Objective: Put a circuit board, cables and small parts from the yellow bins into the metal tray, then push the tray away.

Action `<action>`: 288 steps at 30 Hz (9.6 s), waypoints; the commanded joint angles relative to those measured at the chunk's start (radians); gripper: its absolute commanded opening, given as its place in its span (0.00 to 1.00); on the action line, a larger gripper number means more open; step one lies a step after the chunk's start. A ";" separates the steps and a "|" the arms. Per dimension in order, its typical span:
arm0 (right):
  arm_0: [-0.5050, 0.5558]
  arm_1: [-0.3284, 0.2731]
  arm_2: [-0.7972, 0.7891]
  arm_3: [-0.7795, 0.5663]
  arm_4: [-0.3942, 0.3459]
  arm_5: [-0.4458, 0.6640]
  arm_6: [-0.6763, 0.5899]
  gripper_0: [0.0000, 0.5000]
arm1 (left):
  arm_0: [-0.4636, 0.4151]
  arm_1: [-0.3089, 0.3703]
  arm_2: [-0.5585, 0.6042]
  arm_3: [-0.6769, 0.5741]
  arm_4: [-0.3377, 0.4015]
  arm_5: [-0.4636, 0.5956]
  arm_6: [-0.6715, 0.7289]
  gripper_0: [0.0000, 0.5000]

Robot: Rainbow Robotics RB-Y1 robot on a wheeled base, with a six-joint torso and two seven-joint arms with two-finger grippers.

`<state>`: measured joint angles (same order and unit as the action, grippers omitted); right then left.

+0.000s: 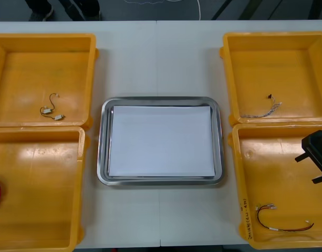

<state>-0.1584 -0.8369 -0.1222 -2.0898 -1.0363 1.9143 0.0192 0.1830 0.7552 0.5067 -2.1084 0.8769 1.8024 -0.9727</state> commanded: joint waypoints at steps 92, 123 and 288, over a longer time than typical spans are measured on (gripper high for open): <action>0.321 0.101 0.475 -0.133 0.598 -0.489 -0.358 0.32 | 0.102 -0.111 -0.071 0.212 -0.067 -0.259 -1.204 1.00; 0.224 0.088 0.305 -0.134 0.541 -0.402 -0.216 0.00 | 0.090 -0.143 -0.089 0.219 -0.095 -0.273 -1.210 0.00; 0.224 0.042 0.429 0.022 0.502 -0.620 1.032 0.00 | 0.082 -0.194 -0.206 -0.064 -0.197 -0.112 -1.364 1.00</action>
<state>0.0499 -0.8031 0.3025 -2.0932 -0.5202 1.2657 1.0169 0.2293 0.5650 0.3250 -2.1418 0.6965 1.7029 -2.2275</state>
